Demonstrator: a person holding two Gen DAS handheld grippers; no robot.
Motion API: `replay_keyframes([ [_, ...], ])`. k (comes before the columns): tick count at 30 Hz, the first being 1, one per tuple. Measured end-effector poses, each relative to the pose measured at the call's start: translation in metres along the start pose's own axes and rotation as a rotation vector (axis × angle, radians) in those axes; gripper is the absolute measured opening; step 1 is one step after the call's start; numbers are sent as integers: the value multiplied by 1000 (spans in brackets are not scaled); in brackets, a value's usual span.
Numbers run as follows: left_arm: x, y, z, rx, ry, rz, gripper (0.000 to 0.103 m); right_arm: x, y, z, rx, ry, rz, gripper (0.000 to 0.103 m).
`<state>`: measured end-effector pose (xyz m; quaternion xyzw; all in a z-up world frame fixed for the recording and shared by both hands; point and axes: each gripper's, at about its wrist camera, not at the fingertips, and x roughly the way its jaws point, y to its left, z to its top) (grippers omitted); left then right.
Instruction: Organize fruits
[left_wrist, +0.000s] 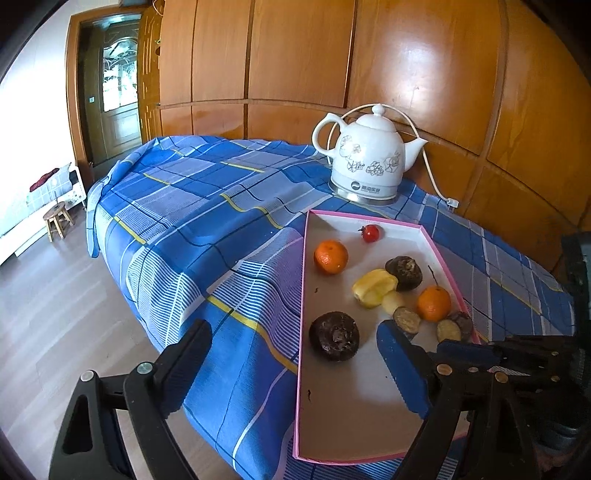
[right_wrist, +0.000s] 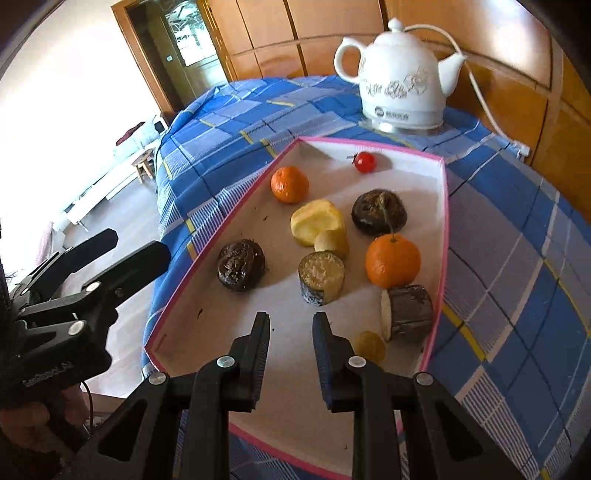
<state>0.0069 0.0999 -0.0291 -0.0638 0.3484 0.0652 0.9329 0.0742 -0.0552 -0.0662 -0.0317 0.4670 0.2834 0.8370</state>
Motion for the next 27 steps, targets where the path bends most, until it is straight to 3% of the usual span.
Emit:
replay_keyframes([
  [4, -6, -3, -1, 4, -13, -8, 93, -13, 2, -3, 11, -39, -25, 24],
  [6, -9, -6, -1, 6, -20, -14, 94, -21, 3, -6, 22, -63, -46, 30],
  [10, -19, -15, -6, 22, -50, -29, 103, -45, 3, -16, 39, -147, -150, 37],
  [17, -27, -36, -14, 71, -67, -38, 103, -62, -8, -36, 109, -202, -307, 39],
  [27, -37, -39, -13, 75, -113, -18, 103, -71, -13, -44, 130, -234, -351, 40],
])
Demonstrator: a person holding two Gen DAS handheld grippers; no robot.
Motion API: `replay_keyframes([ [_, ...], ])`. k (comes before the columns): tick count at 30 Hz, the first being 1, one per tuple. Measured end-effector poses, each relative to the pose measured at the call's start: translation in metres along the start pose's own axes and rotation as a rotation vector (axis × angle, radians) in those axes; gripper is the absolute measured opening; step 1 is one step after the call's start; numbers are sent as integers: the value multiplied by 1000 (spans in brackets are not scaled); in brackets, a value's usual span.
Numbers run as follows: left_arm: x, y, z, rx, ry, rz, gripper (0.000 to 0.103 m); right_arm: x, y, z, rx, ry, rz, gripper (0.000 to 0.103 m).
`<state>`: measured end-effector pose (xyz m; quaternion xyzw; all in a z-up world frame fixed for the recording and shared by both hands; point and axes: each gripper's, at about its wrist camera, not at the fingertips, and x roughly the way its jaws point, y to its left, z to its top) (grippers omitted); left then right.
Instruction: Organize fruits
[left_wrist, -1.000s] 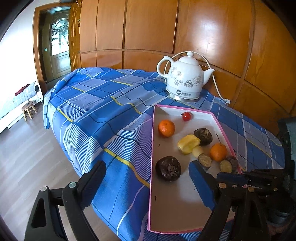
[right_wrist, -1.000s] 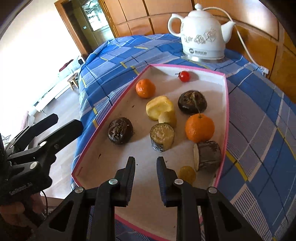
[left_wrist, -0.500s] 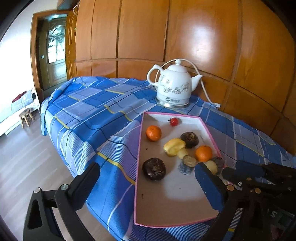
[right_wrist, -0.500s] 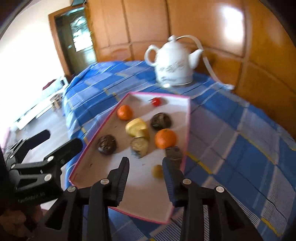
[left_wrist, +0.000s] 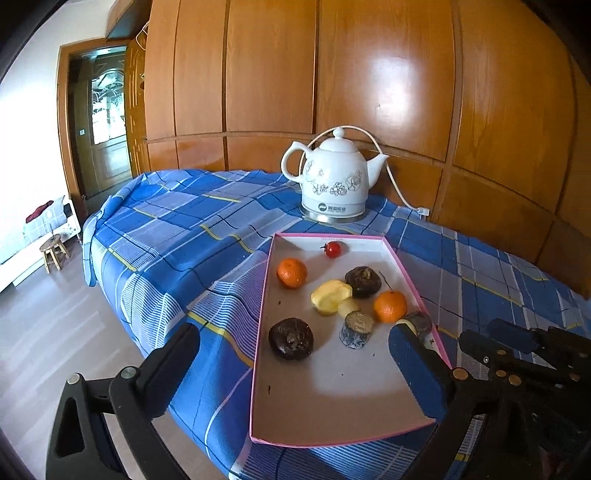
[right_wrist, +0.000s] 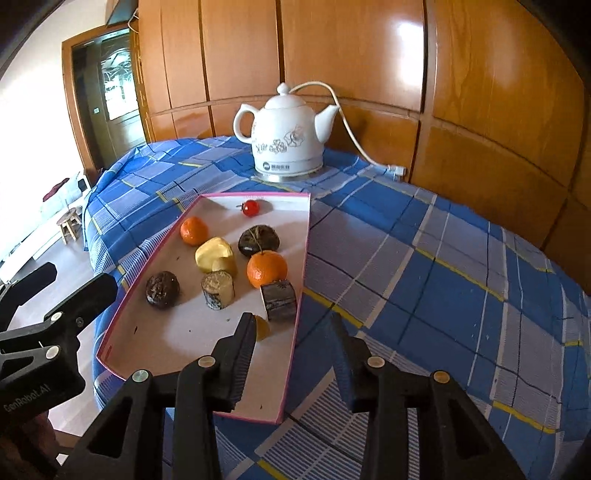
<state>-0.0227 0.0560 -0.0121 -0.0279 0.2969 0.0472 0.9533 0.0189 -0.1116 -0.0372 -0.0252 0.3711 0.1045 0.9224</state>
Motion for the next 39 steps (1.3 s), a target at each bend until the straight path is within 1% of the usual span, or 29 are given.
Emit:
replay_keyframes([
  [10, -2, 2, 0, -7, -22, 31, 103, -2, 4, 1, -6, -9, 8, 40],
  [20, -4, 2, 0, -10, -30, 47, 103, -2, 7, 2, -17, -16, 12, 40],
  [39, -5, 5, 1, -15, -38, 54, 103, -4, 11, 3, -29, -24, 16, 40],
])
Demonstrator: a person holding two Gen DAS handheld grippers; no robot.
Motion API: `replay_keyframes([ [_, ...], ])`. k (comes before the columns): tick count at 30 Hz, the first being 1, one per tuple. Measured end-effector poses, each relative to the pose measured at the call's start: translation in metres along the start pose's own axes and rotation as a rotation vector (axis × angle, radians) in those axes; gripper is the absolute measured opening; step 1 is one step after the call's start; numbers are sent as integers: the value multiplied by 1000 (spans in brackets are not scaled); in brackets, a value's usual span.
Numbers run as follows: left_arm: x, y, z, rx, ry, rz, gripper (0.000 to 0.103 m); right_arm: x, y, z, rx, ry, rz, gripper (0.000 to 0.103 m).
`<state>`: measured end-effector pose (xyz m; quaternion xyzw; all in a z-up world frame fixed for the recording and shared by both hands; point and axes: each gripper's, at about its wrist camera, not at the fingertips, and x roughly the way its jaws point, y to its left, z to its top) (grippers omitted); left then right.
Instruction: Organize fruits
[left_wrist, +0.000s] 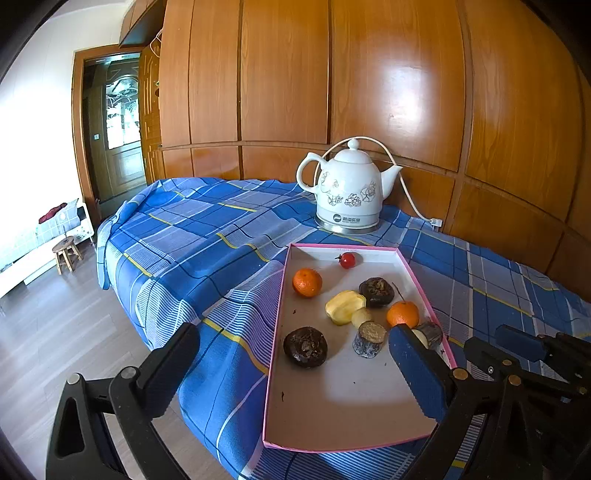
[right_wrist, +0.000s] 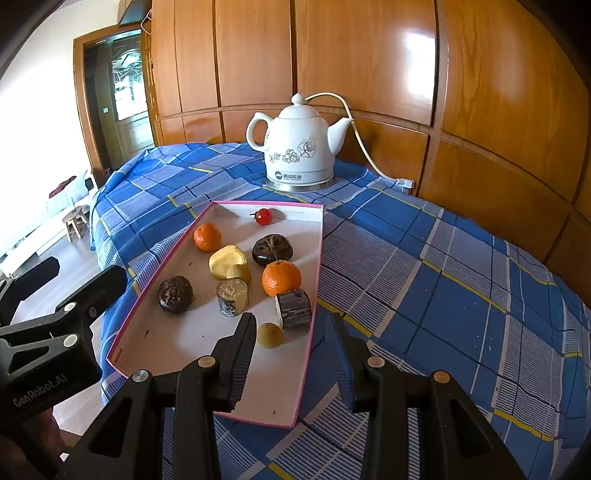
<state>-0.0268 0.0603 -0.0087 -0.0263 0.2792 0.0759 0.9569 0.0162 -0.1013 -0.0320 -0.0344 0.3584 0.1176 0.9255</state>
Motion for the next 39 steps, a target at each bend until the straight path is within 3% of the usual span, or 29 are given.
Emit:
replay_keyframes([
  [39, 1, -2, 3, 0, 8, -2, 103, 4, 0, -2, -4, 11, 10, 40],
])
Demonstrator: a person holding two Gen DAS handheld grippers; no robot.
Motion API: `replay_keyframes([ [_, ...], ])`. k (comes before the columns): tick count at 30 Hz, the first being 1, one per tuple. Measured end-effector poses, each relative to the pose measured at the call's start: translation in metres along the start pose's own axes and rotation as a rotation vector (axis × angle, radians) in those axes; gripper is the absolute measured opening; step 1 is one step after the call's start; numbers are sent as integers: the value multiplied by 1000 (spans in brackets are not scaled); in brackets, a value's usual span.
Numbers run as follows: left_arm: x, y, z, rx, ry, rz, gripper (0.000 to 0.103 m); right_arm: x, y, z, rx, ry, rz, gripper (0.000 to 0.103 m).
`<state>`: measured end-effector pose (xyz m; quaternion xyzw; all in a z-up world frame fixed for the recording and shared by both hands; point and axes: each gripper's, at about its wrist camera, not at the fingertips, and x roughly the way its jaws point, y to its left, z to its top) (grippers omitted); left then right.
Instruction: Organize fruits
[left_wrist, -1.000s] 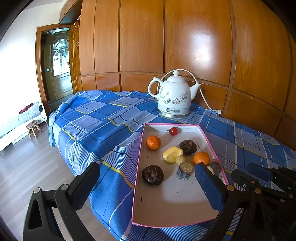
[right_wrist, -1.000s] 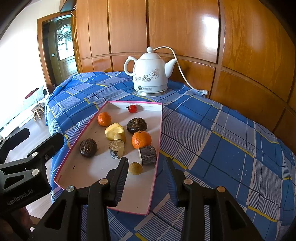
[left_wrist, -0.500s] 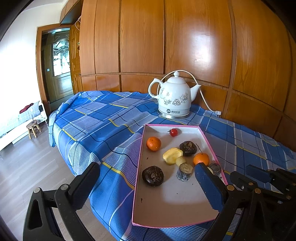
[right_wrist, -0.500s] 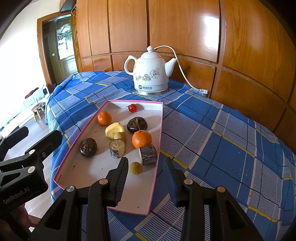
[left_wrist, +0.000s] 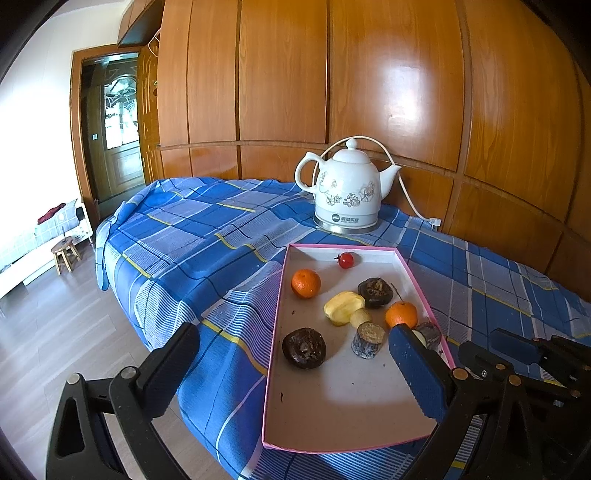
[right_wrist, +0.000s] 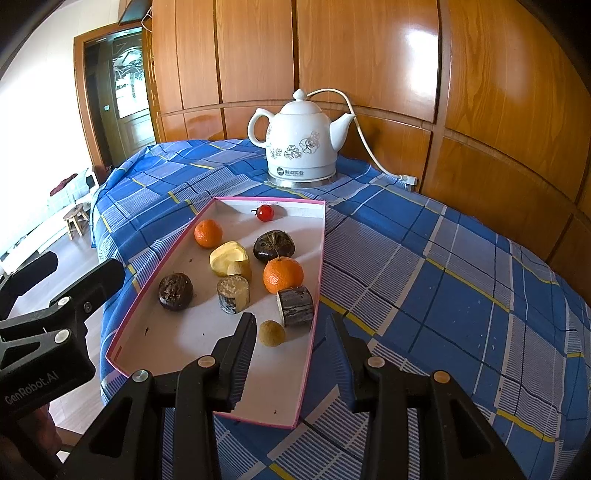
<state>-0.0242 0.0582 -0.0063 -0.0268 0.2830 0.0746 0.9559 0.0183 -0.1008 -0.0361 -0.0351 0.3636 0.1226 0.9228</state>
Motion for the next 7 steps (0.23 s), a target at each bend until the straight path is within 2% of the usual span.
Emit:
replay_keyframes([
  [7, 3, 0, -2, 2, 10, -17, 103, 1, -14, 4, 19, -2, 5, 40],
])
